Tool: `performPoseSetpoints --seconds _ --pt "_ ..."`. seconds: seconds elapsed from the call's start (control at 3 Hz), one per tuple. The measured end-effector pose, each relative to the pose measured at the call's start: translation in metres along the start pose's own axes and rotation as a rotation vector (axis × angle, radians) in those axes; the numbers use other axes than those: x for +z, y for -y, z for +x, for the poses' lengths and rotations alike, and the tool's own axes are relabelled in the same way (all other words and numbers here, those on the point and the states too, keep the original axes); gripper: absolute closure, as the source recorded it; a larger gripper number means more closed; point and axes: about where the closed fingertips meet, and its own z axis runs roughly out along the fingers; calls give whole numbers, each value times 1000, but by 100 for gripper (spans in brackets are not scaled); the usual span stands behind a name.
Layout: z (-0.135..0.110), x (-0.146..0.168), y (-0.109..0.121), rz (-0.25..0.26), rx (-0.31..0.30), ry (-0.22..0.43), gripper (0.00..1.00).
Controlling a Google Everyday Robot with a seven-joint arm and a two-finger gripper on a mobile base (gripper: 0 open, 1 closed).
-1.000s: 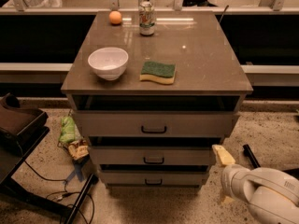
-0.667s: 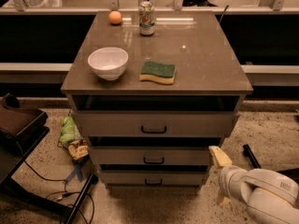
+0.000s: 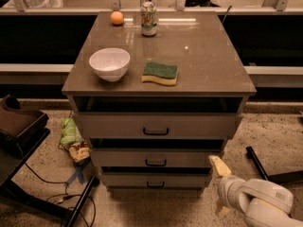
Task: Open bottom drawer
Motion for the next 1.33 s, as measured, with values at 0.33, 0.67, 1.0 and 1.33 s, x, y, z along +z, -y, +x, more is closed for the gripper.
performPoseSetpoints --seconds 0.33,0.67,1.0,1.33 --pt "7 33 -23 6 37 -10 0" --pt "14 82 -49 8 36 -21 0" --pt "7 138 -73 4 24 -7 0" --pt "-31 201 -106 -57 5 51 0"
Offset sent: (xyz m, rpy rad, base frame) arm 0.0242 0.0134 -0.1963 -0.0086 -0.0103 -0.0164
